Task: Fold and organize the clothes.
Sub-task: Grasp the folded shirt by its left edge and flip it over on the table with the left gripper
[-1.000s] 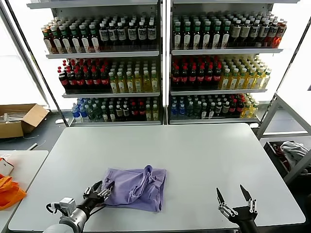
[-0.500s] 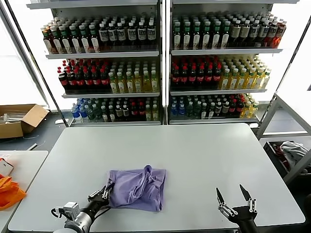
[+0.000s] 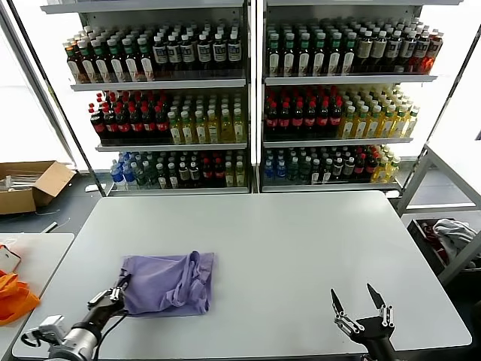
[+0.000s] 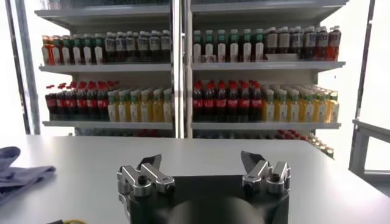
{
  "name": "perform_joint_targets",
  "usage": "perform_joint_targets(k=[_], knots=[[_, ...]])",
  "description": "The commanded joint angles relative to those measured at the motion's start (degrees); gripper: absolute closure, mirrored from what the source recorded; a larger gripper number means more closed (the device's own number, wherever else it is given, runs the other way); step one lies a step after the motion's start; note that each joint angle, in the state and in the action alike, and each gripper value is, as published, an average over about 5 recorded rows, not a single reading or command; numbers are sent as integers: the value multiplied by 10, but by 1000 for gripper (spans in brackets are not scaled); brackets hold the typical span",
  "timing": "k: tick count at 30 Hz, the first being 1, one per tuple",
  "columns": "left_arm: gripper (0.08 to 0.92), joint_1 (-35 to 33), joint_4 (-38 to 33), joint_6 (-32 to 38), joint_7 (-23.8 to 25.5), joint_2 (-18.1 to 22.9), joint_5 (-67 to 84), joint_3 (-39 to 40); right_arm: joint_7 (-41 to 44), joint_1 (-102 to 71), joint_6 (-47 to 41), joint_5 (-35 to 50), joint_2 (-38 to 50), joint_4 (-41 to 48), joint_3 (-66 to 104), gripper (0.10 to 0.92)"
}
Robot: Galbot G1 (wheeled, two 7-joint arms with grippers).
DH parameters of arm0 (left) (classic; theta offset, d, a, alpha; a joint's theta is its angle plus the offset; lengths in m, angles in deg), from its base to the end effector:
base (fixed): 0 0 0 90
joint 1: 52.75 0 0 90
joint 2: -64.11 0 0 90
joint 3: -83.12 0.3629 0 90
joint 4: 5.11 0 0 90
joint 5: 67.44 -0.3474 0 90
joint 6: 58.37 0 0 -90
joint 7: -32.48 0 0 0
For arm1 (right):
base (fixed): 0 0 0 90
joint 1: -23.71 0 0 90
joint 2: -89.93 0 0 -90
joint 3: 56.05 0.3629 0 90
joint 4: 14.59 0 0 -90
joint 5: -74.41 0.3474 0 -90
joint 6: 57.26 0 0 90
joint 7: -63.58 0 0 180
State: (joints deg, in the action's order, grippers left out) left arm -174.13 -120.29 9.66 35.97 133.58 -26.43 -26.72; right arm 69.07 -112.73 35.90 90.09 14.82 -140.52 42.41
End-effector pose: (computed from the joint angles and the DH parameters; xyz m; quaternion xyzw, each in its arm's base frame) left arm 0.1671 0.1754 -0.2940 0.0158 -0.9737 0.1363 0.1819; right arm 0.0881 -0.0809 -0.3002 0.0668 -0.9961 0.0064 0.0573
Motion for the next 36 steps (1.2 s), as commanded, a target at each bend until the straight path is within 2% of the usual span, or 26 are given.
perform_joint_targets(k=[1, 6, 10, 13, 17, 22, 26, 31, 36], knots=[[870, -53, -9, -24, 0, -128, 95, -245, 0, 4, 1, 0, 3, 3, -8, 203], [870, -69, -45, -52, -2, -169, 101, -264, 0, 3, 3, 3, 4, 2, -10, 203], [870, -71, -99, -62, -19, -163, 92, -222, 0, 0, 9, 5, 6, 5, -6, 203], [870, -69, -149, -63, -36, -124, 53, -126, 0, -2, 12, 5, 4, 6, -3, 203], [870, -42, -168, -53, -59, -65, -32, 72, 0, -9, 12, 4, -2, -3, 2, 203], [870, 28, -125, -49, -102, -28, -67, 312, 0, -21, 11, 0, -13, -18, 10, 203], [870, 125, -62, -66, -143, -6, -31, 426, -1, -31, 7, -7, -21, -28, 14, 203], [870, 227, 13, -96, -202, 34, 64, 488, -1, -40, -2, -19, -26, -35, 10, 203], [870, 273, 57, -82, -243, 76, 134, 500, -6, -34, -32, -27, -21, -37, -7, 203]])
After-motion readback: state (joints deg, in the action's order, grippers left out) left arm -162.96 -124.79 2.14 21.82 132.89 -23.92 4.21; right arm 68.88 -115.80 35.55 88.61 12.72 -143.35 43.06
